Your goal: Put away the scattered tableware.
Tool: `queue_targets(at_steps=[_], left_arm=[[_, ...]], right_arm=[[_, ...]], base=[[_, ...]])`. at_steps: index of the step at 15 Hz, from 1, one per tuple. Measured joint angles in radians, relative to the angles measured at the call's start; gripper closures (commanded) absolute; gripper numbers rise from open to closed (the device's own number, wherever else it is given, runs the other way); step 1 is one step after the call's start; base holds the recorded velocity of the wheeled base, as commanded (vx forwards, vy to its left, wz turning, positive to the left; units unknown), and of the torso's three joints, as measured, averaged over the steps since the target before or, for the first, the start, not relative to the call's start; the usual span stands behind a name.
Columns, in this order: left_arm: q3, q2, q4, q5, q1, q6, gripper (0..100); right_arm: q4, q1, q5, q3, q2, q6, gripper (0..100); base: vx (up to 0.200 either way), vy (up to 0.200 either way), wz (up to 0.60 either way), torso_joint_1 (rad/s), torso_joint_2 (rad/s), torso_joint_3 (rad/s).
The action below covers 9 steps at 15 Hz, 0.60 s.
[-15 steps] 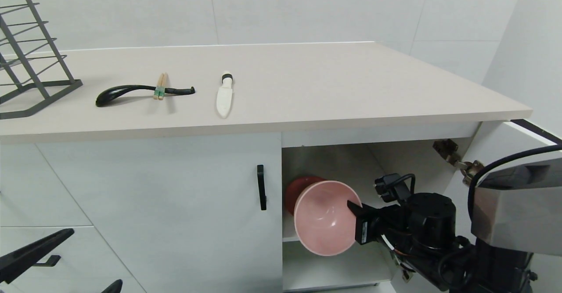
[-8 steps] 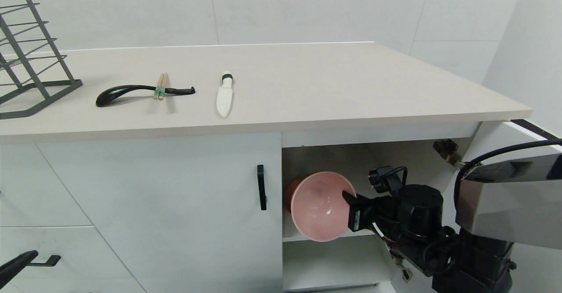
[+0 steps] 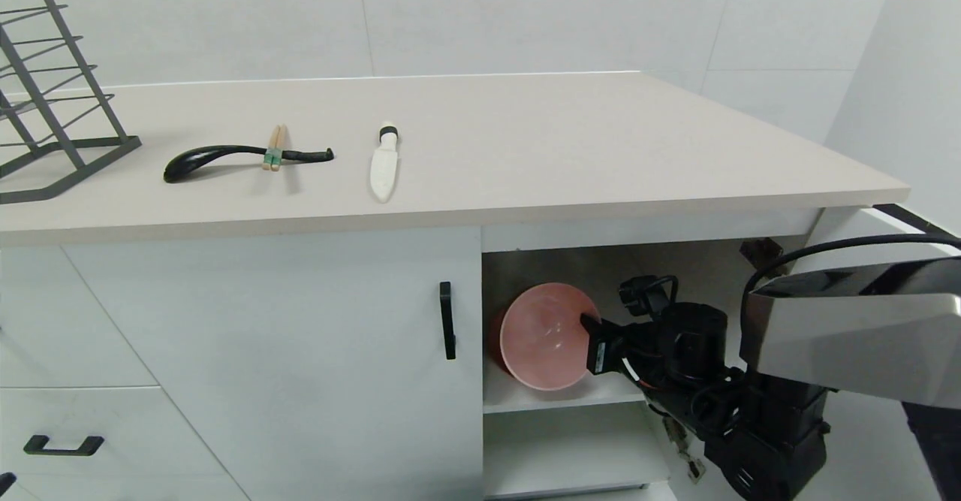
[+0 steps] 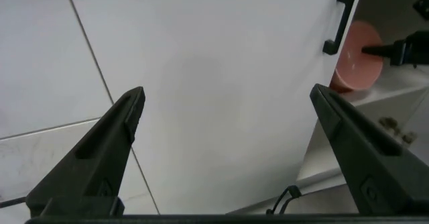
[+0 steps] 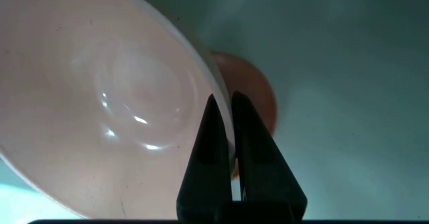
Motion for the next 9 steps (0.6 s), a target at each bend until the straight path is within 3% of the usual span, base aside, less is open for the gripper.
queue_targets(at_steps=[1, 3, 6, 9], left_arm=[[0.0, -0.017, 0.006, 0.0, 0.008, -0.027, 0], [0.0, -0.041, 0.012, 0.0, 0.016, -0.043, 0], [0.0, -0.053, 0.103, 0.0, 0.019, -0.027, 0], [0.0, -0.056, 0.109, -0.003, 0.019, -0.018, 0]], right_arm=[[0.0, -0.004, 0.005, -0.008, 0.017, 0.0, 100], [-0.002, -0.005, 0.02, -0.025, 0.045, -0.001, 100], [0.0, -0.006, 0.022, -0.053, 0.073, -0.001, 100], [0.0, -0.009, 0.022, -0.058, 0.09, -0.001, 100]], base=[[0.0, 0.0, 0.0, 0.0, 0.0, 0.0], [0.0, 0.0, 0.0, 0.0, 0.0, 0.0], [0.0, 0.0, 0.0, 0.0, 0.0, 0.0], [0.0, 0.0, 0.0, 0.0, 0.0, 0.0]])
